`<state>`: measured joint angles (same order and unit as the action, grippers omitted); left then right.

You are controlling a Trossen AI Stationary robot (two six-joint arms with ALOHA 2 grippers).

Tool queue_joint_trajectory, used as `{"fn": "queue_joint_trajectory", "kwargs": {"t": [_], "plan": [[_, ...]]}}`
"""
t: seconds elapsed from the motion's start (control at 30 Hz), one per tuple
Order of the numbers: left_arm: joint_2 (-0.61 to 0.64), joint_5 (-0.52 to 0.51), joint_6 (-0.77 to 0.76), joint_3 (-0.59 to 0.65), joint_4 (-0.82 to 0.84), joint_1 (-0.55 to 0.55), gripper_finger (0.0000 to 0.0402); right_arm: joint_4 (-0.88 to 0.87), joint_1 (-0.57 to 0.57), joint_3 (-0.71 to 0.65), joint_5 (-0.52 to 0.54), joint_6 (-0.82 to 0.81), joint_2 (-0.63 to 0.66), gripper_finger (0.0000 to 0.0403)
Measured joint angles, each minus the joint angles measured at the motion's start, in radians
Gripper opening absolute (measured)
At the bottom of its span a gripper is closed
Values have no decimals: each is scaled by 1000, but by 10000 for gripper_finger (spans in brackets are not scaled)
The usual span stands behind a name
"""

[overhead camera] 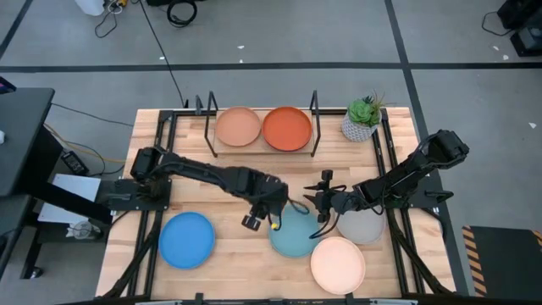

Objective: Place and stack plates onto a shelf
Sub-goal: Stack the light blue plate on top of the brown plate on the shelf

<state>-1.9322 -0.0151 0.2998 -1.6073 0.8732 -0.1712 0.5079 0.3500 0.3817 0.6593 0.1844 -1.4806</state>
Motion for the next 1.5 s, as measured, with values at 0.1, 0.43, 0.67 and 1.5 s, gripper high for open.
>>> {"fn": "queue_joint_trajectory", "kwargs": {"t": [0.1, 0.43, 0.67, 1.5], "plan": [[-14, -24, 1, -2, -14, -30, 142, 0, 0, 0, 1, -1, 0, 132], [-89, -86, 45, -1, -66, -135, 142, 8, 0, -1, 4, 1, 0, 132], [-146, -90, 98, 5, -119, -180, 142, 17, -2, -3, -1, 3, 0, 132], [-232, -43, 107, 12, -193, -196, 142, 38, 26, -3, 280, 22, 0, 132]]}}
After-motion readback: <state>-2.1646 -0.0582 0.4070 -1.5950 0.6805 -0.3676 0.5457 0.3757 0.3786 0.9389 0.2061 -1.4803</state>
